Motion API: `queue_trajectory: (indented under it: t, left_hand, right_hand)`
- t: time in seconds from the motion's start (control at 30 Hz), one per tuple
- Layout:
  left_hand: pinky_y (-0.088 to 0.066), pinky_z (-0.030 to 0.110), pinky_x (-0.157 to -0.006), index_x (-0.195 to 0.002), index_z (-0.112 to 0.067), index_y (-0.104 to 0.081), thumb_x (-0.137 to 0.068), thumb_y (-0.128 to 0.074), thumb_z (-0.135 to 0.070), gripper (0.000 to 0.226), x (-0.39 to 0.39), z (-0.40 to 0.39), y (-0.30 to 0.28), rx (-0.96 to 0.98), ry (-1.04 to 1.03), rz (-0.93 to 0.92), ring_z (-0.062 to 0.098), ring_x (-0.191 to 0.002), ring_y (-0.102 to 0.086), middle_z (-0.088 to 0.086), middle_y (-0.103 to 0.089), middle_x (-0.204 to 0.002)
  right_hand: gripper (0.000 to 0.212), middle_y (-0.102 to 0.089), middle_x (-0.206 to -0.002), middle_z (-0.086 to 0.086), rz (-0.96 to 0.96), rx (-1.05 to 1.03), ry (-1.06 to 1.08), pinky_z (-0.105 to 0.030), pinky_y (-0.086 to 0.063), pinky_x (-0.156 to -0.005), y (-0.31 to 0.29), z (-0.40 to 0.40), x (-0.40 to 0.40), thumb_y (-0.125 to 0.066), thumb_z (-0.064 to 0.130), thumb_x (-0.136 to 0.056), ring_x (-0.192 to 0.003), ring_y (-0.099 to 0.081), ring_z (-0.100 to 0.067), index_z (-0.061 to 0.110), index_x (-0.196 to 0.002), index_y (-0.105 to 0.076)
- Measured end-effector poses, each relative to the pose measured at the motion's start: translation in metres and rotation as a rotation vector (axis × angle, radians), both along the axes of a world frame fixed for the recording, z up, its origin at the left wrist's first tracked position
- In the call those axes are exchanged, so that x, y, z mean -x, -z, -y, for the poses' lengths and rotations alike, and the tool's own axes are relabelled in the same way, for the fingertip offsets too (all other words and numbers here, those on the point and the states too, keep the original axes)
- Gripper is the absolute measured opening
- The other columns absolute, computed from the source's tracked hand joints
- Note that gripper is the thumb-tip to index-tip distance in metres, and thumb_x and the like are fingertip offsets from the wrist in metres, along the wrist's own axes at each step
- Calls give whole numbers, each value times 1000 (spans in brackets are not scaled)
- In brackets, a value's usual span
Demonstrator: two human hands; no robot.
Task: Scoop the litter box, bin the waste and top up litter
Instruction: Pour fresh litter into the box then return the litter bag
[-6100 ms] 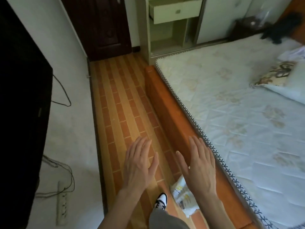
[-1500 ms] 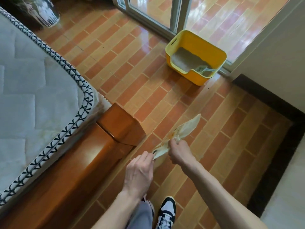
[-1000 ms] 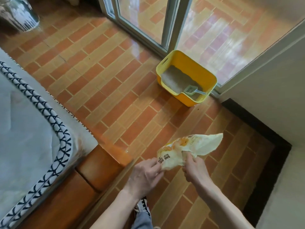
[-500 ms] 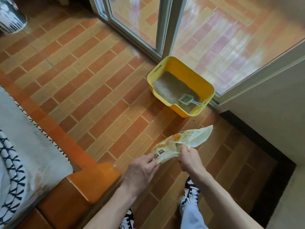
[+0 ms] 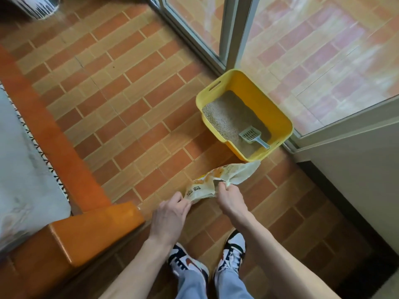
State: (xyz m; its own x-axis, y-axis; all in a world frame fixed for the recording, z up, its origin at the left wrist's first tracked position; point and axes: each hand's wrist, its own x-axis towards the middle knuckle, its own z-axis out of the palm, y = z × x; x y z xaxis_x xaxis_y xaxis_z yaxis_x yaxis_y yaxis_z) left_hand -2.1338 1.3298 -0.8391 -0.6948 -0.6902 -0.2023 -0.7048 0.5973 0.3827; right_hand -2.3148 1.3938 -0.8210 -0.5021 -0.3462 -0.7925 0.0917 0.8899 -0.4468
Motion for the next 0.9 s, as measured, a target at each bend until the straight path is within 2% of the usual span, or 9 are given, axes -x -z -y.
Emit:
queue_trajectory:
  t: [0.1,0.27,0.37,0.47,0.53,0.63,0.73,0.8,0.9]
  left_hand:
    - [-47,30,-42,-87,-16,-74,-99,-68,-30,20,3,-1,17,-43,-90,-13,11,-49,-50,-9,-50,-76]
    - [-37,11,-47,-92,-14,-78,-98,-69,-24,15,8,6,22,-94,-171,-53,5,-54,-55,-9,-60,-79]
    - [-49,21,-46,-93,-14,-76,-102,-60,-31,25,9,7,23,-122,-217,-57,5,-55,-58,-10,-60,-81]
    - [-42,12,-43,-95,-14,-77,-101,-60,-32,25,11,8,17,-165,-256,-84,1,-52,-54,-12,-59,-80]
    - [-40,9,-45,-94,-14,-78,-98,-69,-26,15,14,9,13,-178,-246,-103,1,-48,-47,-13,-55,-77]
    - [-36,2,-49,-92,-14,-79,-92,-78,-24,9,17,12,10,-197,-183,-114,0,-50,-41,-18,-44,-76]
    - [-33,-2,-49,-93,-14,-81,-88,-82,-21,8,18,17,15,-190,-151,-138,0,-53,-39,-18,-42,-76]
    - [-26,3,-42,-92,-16,-81,-89,-81,-22,7,15,21,22,-163,-140,-140,1,-54,-41,-15,-49,-74]
    - [-24,7,-51,-89,-14,-78,-93,-77,-25,12,12,22,30,-140,-115,-141,8,-54,-51,-8,-56,-75]
  right_hand:
    - [36,-60,-82,-7,2,-6,-43,-31,-40,-65,17,7,2,-33,33,-102,-70,-53,-22,14,-77,-52]
    - [38,-57,-72,-2,34,-2,61,-33,-42,-62,26,14,-1,-41,46,-94,-63,-50,-20,16,-73,-51]
    - [50,-64,-83,-2,-44,-86,57,-35,-46,-67,14,15,-6,-47,62,-88,-74,-60,-22,13,-88,-57]
    - [67,-61,-94,-2,-119,-128,108,-41,-50,-79,-5,17,-18,-48,78,-84,-88,-62,-25,17,-109,-41]
    - [88,-61,-102,-7,13,-152,230,-40,-50,-82,-9,22,-27,-53,88,-71,-89,-59,-24,16,-116,-31]
    - [123,-56,-95,-9,326,-202,532,-31,-43,-58,-6,43,-29,-63,91,-58,-73,-52,-22,9,-141,-24]
    - [136,-56,-80,-7,370,-187,833,-20,-40,-39,8,57,-29,-75,84,-35,-51,-48,-17,8,-143,-44]
    - [129,-54,-73,-4,358,-161,990,-18,-39,-34,15,59,-34,-74,80,-31,-47,-45,-15,11,-138,-52]
    - [105,-48,-58,-1,373,-149,1018,-18,-34,-36,19,59,-47,-75,78,-51,-40,-37,-11,7,-126,-62]
